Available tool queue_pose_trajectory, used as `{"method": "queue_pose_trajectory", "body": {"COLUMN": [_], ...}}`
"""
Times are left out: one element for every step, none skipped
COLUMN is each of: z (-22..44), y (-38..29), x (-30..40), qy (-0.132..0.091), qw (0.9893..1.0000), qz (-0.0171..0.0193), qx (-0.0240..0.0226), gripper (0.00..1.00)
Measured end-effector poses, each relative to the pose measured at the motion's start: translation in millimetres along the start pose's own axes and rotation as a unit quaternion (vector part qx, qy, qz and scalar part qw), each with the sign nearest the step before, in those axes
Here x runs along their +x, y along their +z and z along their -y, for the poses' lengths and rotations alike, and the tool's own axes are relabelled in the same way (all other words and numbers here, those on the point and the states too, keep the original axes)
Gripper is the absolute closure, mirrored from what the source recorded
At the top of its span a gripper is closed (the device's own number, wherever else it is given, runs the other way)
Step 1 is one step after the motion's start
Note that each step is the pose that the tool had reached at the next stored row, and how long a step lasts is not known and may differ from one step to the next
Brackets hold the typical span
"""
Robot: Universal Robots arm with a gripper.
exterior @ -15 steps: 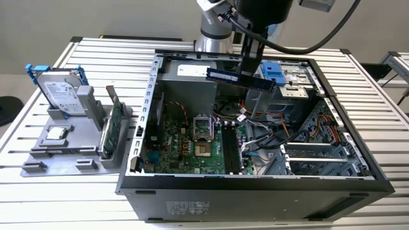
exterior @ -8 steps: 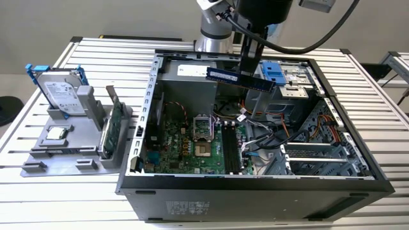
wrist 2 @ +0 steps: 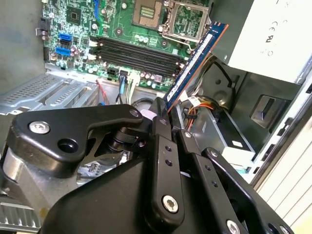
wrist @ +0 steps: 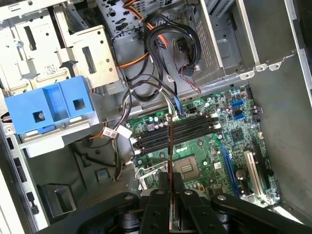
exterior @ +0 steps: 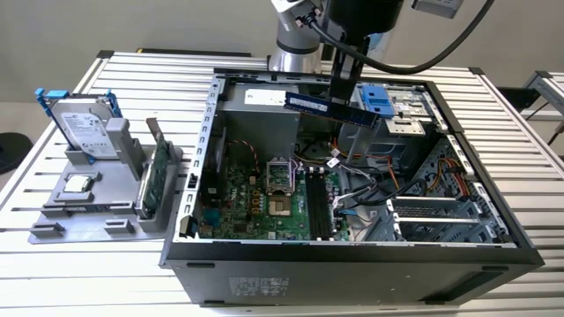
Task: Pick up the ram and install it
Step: 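Insert the ram into the slot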
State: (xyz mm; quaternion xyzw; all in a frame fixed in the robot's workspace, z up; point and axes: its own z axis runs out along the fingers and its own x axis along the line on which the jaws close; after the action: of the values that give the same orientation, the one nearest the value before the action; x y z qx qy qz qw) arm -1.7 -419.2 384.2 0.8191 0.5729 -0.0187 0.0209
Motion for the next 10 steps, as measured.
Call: {"method": "queue_pose_trajectory", "body": {"z": [0.0, 0.0, 0.0, 0.0, 0.0, 0.0, 0.0, 0.0, 0.0, 0.0], "y": [0.0, 0.0, 0.0, 0.0, 0.0, 0.0, 0.0, 0.0, 0.0, 0.0], "x": [0.0, 0.0, 0.0, 0.0, 0.0, 0.0, 0.0, 0.0, 0.0, 0.0], "qy": [0.001, 0.003, 0.005, 0.006, 0.008, 0.009, 0.011, 0.012, 0.013, 0.015], "qw": [1.0000, 1.0000, 1.0000, 1.0000, 1.0000, 1.0000, 0.9999, 0.9999, 0.9999, 0.9999], "qz": [0.0000, 0.0000, 0.0000, 0.0000, 0.0001, 0.0001, 0.0001, 0.0001, 0.0002, 0.0002], "qx": [0.0001, 0.0002, 0.0002, 0.0003, 0.0004, 0.0005, 0.0006, 0.0006, 0.0007, 0.0008], "gripper": [1.00, 1.00, 1.00, 1.00, 1.00, 1.00, 1.00, 1.00, 1.00, 1.00]}}
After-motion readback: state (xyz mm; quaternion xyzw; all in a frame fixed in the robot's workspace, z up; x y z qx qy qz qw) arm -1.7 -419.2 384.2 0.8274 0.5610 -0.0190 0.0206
